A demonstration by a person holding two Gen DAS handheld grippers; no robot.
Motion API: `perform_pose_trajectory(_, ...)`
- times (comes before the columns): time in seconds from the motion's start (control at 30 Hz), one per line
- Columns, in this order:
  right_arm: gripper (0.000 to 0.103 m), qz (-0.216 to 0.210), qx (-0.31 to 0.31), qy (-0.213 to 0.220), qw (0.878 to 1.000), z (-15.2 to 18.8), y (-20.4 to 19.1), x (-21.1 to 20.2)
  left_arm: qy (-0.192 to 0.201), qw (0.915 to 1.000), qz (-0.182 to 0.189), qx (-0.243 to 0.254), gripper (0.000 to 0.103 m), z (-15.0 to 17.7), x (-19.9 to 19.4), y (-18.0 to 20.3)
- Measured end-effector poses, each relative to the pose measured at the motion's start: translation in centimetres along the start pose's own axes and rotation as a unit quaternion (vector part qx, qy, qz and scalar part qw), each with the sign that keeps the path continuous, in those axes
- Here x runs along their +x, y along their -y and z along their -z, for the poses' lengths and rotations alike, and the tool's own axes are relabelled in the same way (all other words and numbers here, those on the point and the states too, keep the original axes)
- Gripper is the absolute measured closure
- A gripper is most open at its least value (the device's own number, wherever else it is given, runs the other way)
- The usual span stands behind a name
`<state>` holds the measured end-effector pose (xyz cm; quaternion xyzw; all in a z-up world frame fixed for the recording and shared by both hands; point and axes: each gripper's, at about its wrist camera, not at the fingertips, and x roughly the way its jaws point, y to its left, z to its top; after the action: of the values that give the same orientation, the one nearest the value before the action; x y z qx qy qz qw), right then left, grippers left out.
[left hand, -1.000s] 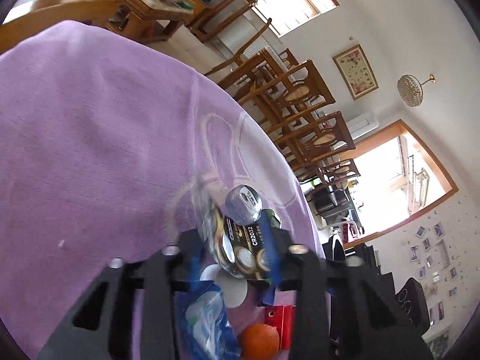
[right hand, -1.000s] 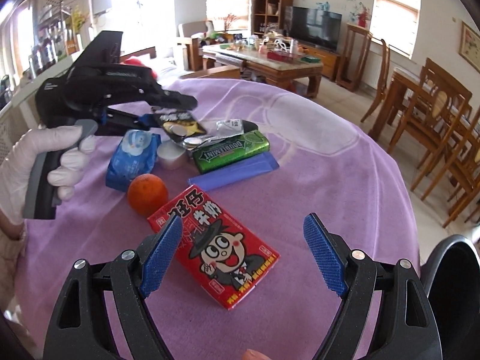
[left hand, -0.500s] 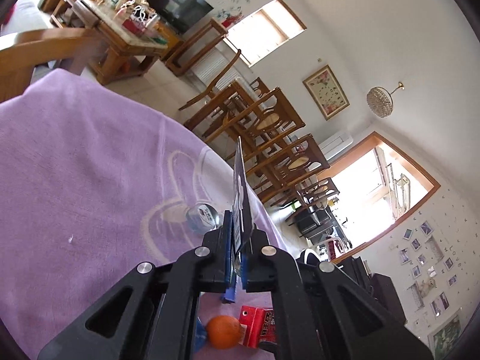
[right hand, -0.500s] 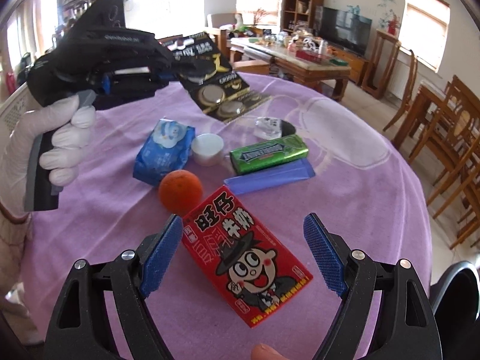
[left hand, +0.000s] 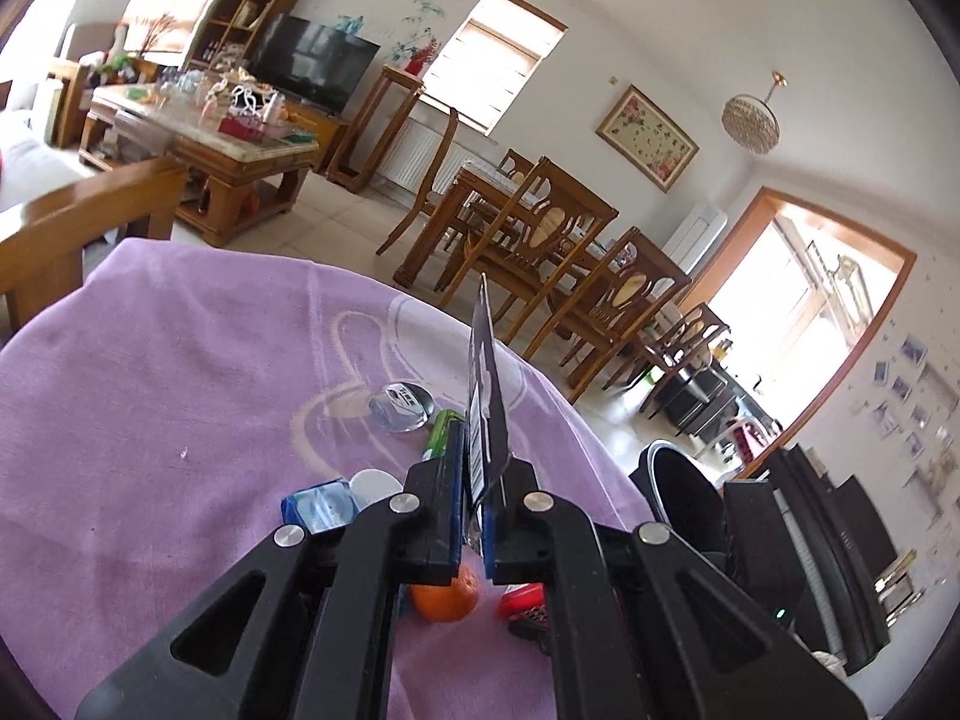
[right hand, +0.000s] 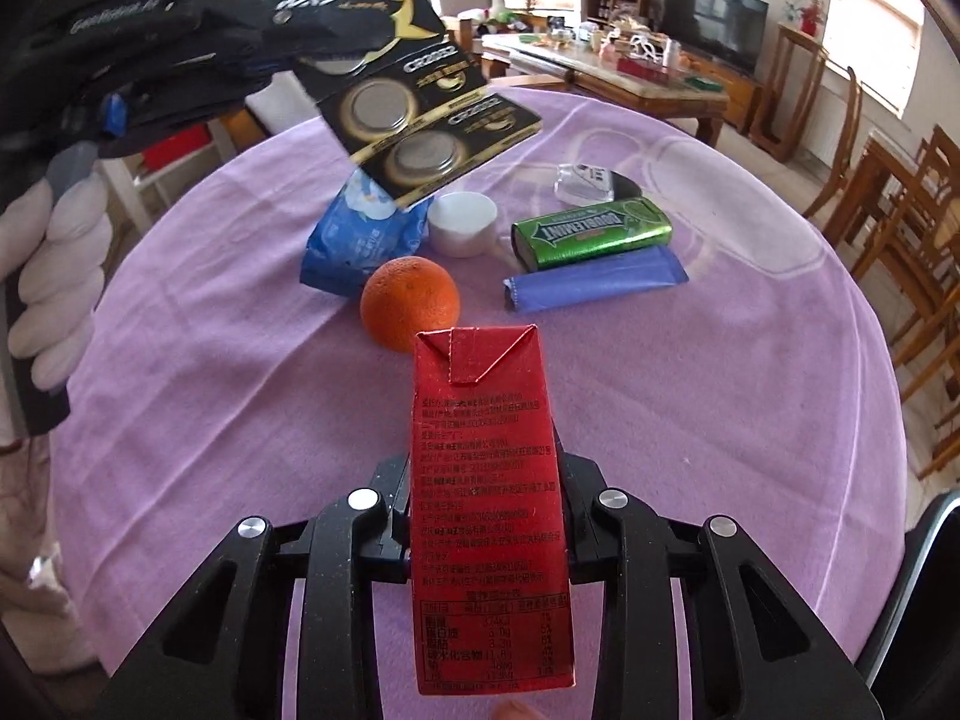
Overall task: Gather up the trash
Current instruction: 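Grasp the coin battery card with the left tool while the right grasps the red milk box, then carry the battery card and red milk box over the black bin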
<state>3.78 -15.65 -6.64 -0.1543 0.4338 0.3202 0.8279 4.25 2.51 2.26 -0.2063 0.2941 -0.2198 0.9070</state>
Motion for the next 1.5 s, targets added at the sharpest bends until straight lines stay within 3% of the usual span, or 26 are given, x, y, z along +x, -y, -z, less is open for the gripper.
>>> perform_pose_trajectory(0.3, 0.071, 0.014, 0.106, 0.092, 0.99, 1.9, 5.0, -7.2, -0.004, 0.9961, -0.01, 0.088, 0.097, 1.5, 1.0, 6.7)
perform_pose_trajectory(0.5, 0.071, 0.072, 0.163, 0.158, 0.971, 5.7, 8.7, -13.5, -0.016, 0.9874, 0.026, 0.155, 0.097, 3.7, 3.0, 13.7)
perform_pose_trajectory(0.67, 0.071, 0.111, 0.212, 0.187, 0.953, 9.9, 12.5, -17.8, -0.031, 0.9776, 0.064, 0.198, 0.097, 6.1, 5.5, 19.4)
perform_pose_trajectory(0.93, 0.071, 0.147, 0.288, 0.192, 0.927, 17.6, 18.6, -21.5, -0.068, 0.9643, 0.103, 0.234, 0.097, 9.4, 10.8, 25.6)
perform_pose_trajectory(1.2, 0.071, 0.155, 0.353, 0.186, 0.904, 23.8, 23.2, -21.7, -0.1, 0.9568, 0.105, 0.252, 0.097, 10.8, 15.5, 28.1)
perform_pose_trajectory(1.37, 0.071, 0.148, 0.37, 0.172, 0.901, 26.1, 24.7, -20.6, -0.116, 0.9533, 0.098, 0.261, 0.097, 12.0, 17.8, 29.0)
perform_pose_trajectory(1.5, 0.071, 0.148, 0.378, 0.171, 0.898, 26.1, 25.2, -19.5, -0.128, 0.9518, 0.09, 0.264, 0.097, 12.8, 18.9, 29.2)
